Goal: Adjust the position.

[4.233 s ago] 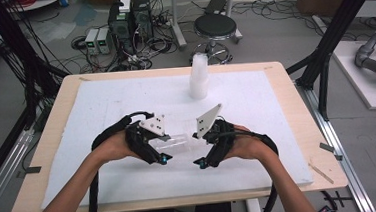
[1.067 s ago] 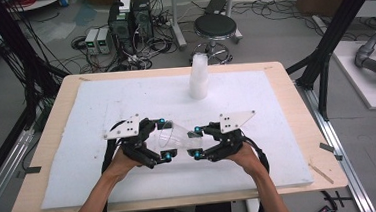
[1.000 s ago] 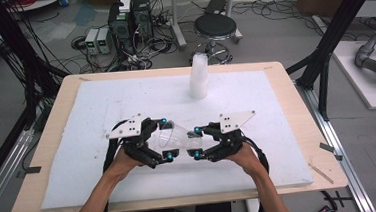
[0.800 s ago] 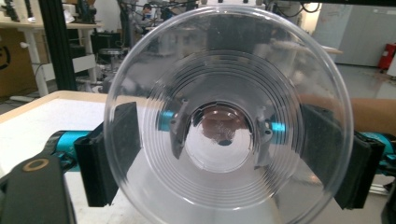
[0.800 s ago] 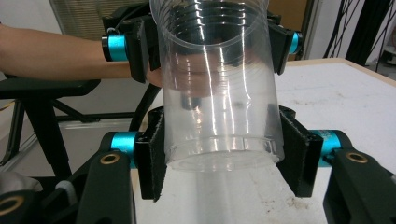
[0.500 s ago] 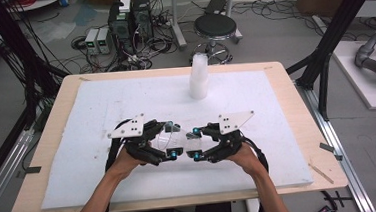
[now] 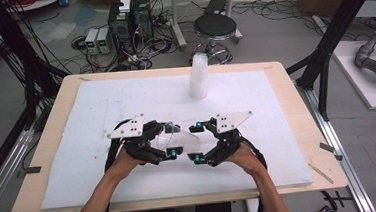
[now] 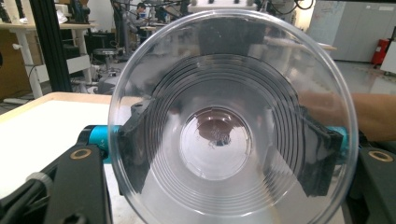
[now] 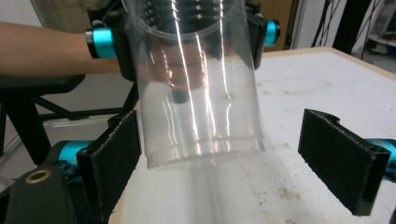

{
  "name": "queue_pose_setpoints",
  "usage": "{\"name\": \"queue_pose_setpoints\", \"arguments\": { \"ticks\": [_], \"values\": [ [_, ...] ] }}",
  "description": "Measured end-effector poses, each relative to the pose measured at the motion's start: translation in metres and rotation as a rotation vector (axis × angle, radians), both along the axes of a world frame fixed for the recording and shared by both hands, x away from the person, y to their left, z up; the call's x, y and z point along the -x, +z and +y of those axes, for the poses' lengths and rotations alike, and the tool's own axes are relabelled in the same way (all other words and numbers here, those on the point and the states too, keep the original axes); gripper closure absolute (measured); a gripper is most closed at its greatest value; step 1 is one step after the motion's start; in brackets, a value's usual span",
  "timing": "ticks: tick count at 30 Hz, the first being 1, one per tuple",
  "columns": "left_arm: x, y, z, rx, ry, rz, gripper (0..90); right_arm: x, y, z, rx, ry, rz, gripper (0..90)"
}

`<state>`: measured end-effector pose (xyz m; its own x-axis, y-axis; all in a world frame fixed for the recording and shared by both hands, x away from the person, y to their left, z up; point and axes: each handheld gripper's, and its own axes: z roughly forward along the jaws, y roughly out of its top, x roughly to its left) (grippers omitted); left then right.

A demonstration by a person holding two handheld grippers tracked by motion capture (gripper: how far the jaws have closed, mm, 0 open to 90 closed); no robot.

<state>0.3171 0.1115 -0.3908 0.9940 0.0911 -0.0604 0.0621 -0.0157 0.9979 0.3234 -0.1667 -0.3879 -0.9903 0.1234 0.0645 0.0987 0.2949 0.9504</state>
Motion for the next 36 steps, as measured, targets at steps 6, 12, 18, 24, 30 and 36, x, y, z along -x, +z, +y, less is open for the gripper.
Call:
{"name": "queue_pose_setpoints", "arguments": {
  "ticks": [6,12,18,24,30,36],
  "values": [
    [0.000,0.001,0.003,-0.012,0.009,-0.003,31.7,0.002,0.000,0.000,0.010,-0.013,-0.002,13.3],
    [-0.003,0.007,0.008,-0.076,0.061,-0.028,31.5,0.005,-0.002,-0.009,0.022,-0.084,-0.001,13.3],
    [-0.014,0.017,0.013,-0.197,0.112,-0.046,31.6,0.003,-0.014,-0.031,0.023,-0.249,0.040,13.3],
    [-0.028,0.026,0.017,-0.344,0.146,-0.064,31.6,0.005,-0.027,-0.054,0.015,-0.389,0.084,13.3],
    [-0.042,0.031,0.012,-0.493,0.129,-0.063,31.5,0.015,-0.041,-0.076,0.064,-0.552,0.082,13.3],
    [-0.054,0.033,0.005,-0.622,0.096,-0.057,31.4,0.025,-0.056,-0.094,0.113,-0.696,0.077,13.3]
  ]
}}
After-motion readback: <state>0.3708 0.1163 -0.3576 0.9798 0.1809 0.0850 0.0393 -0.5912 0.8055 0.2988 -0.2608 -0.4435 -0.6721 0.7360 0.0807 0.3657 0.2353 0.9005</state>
